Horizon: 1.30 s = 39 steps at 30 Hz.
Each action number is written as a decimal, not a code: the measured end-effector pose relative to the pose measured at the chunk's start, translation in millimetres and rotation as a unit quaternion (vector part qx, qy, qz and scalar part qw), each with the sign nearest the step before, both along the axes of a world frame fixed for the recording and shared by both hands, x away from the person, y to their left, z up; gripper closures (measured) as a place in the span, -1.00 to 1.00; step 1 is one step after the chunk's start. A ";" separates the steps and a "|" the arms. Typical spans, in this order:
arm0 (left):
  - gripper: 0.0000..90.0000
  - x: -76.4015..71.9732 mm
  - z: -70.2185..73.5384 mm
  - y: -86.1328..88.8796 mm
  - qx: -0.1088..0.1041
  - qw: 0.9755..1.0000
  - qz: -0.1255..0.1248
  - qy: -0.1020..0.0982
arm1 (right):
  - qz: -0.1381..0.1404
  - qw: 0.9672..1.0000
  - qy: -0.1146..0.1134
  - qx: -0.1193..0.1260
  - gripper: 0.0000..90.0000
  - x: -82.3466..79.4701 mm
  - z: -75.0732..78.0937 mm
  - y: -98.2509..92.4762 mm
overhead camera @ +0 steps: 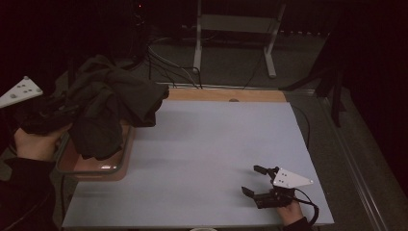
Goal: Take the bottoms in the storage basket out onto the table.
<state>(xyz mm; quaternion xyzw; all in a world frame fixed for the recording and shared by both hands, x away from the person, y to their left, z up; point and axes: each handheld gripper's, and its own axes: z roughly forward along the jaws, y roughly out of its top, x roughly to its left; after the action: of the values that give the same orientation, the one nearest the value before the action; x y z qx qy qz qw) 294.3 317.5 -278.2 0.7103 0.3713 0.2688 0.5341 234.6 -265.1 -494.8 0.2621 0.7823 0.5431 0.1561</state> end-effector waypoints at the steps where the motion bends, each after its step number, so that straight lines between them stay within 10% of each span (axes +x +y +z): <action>1: 0.37 1.2 0.8 -3.0 0.000 1.000 -0.002 -0.001 | 0.000 1.000 0.000 0.000 -0.70 0.0 0.0 0.0; 39: 0.37 40.2 13.2 -95.2 0.012 0.996 -0.092 0.001 | -0.002 1.000 -0.005 0.006 -0.70 -1.5 2.2 -2.4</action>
<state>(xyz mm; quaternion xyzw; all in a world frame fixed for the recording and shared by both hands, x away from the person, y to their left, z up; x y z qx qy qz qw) 334.6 222.3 -264.9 0.7481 0.3020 0.2221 0.5476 233.0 -267.4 -492.6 0.2618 0.7776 0.5490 0.1594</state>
